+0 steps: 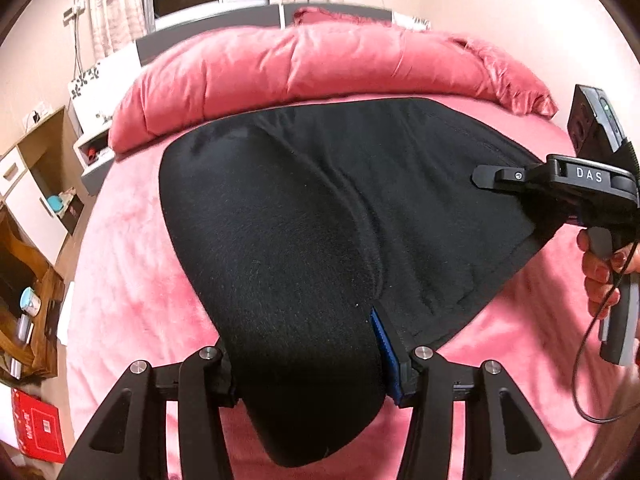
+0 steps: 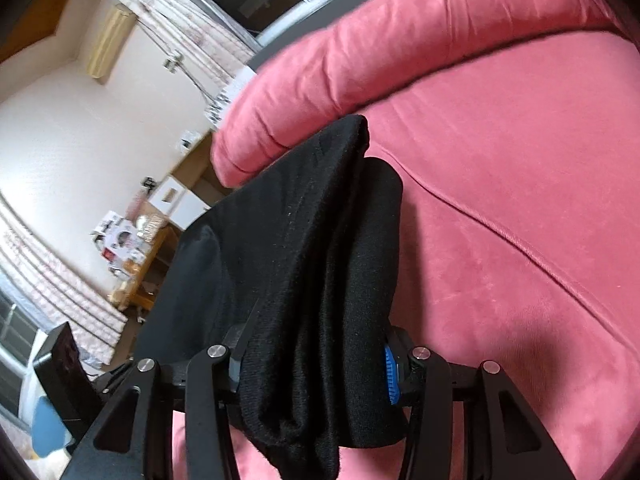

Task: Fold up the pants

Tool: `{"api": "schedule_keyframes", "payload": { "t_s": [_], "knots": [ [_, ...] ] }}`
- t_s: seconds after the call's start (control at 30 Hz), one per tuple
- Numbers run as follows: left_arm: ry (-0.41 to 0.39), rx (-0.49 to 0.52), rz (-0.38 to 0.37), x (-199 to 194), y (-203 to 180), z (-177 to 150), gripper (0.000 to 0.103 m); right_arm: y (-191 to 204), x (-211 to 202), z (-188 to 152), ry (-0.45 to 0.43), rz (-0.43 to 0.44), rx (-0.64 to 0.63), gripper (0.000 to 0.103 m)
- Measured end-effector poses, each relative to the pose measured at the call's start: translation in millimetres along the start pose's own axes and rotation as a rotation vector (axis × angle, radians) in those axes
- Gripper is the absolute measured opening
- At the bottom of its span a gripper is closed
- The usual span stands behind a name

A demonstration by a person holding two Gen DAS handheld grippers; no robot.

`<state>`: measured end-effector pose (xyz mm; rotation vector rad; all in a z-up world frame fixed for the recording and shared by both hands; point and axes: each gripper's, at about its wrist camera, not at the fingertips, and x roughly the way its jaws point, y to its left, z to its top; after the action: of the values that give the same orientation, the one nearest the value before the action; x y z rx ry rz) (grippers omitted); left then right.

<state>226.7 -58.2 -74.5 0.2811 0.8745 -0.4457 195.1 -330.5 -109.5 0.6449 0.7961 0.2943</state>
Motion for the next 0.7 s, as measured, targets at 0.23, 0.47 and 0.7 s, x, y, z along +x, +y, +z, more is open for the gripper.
{"api": "schedule_keyframes", "payload": {
  "t_s": [0.23,0.47,0.7],
  "knots": [
    [-0.030,-0.061,-0.038,25,4,-8,0.061,-19,14,-15,-0.006,-0.039,-0.011,0.054],
    [-0.140,0.019,0.025,-2,-7,-20,0.053,1,6,-1,-0.026,-0.046,-0.072,0.048],
    [-0.064,-0.091,-0.016,25,11,-20,0.065,-15,27,4,0.015,-0.071,0.001,0.060]
  ]
}}
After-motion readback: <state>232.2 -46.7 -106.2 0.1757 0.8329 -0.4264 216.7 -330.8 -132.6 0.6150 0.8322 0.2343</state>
